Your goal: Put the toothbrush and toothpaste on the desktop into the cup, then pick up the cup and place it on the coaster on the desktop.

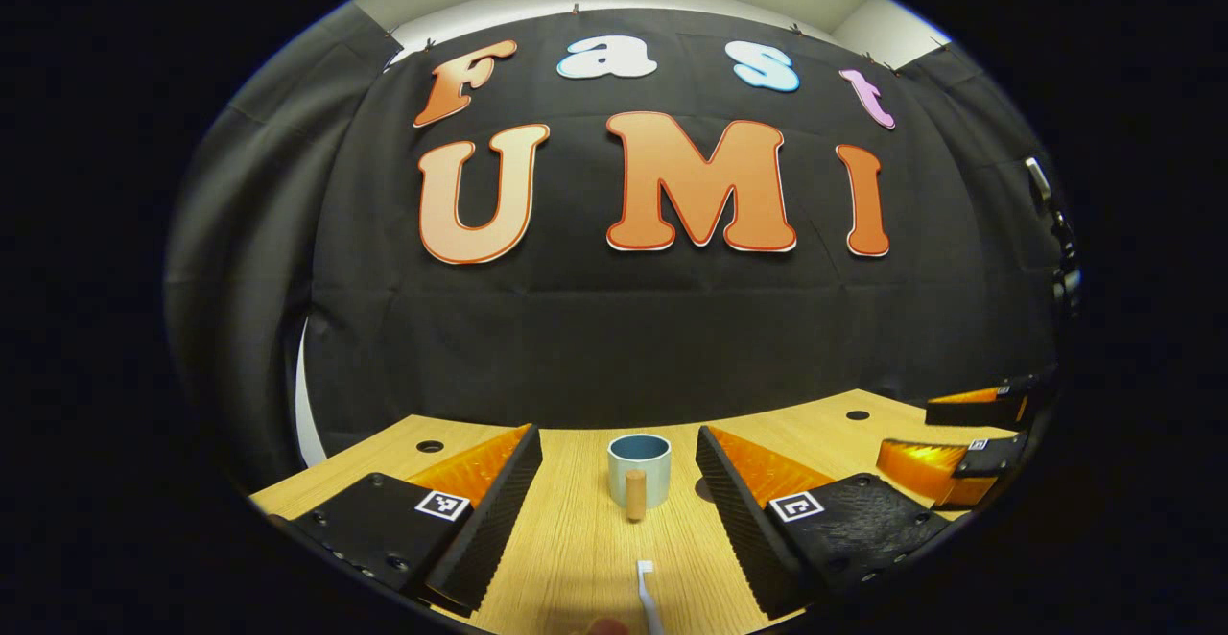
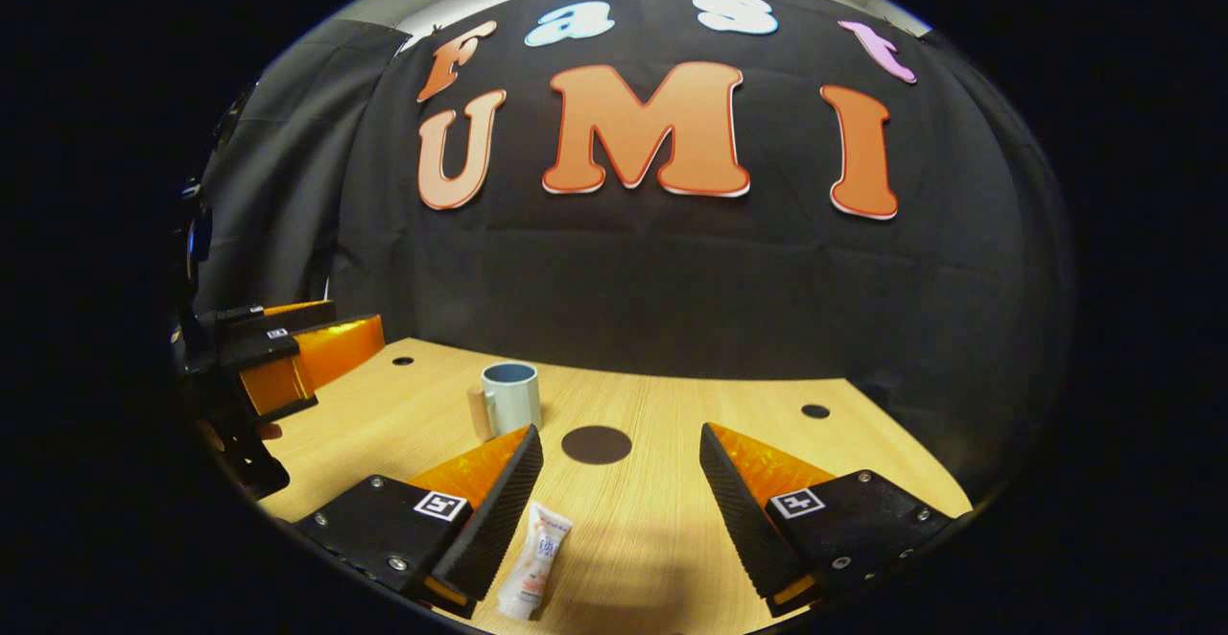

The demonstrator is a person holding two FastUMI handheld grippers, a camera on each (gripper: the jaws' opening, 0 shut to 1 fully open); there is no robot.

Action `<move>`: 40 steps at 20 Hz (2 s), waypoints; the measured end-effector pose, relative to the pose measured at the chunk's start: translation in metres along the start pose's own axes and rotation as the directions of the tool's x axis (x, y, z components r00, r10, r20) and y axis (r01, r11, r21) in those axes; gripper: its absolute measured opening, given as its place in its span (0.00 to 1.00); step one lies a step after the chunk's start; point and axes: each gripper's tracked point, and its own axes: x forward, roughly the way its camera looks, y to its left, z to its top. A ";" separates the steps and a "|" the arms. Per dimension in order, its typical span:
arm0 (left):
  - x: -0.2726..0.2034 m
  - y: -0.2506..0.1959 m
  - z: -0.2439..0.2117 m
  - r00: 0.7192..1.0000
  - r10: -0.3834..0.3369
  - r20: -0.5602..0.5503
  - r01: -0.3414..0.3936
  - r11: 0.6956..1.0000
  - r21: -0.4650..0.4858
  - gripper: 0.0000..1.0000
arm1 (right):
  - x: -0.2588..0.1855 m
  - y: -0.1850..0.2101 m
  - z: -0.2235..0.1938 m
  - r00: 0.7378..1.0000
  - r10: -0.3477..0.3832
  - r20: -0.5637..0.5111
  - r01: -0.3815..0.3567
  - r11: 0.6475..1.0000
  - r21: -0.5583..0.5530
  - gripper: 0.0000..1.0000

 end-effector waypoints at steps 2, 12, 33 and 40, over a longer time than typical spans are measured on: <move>-0.001 0.003 -0.007 1.000 0.003 -0.017 -0.003 1.000 0.001 0.97 | 0.004 0.008 -0.016 0.999 0.019 -0.050 -0.018 1.000 0.002 0.99; -0.009 -0.002 -0.073 0.980 -0.019 -0.199 0.019 1.000 0.000 0.97 | 0.009 0.024 -0.060 0.982 0.042 -0.186 -0.043 0.999 0.000 0.97; -0.018 -0.021 -0.215 0.781 -0.013 -0.624 0.003 1.000 -0.018 0.98 | 0.026 0.060 -0.142 0.904 0.108 -0.413 -0.123 0.992 -0.009 0.48; -0.020 -0.022 -0.218 0.762 -0.004 -0.648 -0.005 1.000 -0.012 0.93 | 0.026 0.055 -0.128 0.913 0.135 -0.385 -0.118 0.991 0.069 0.14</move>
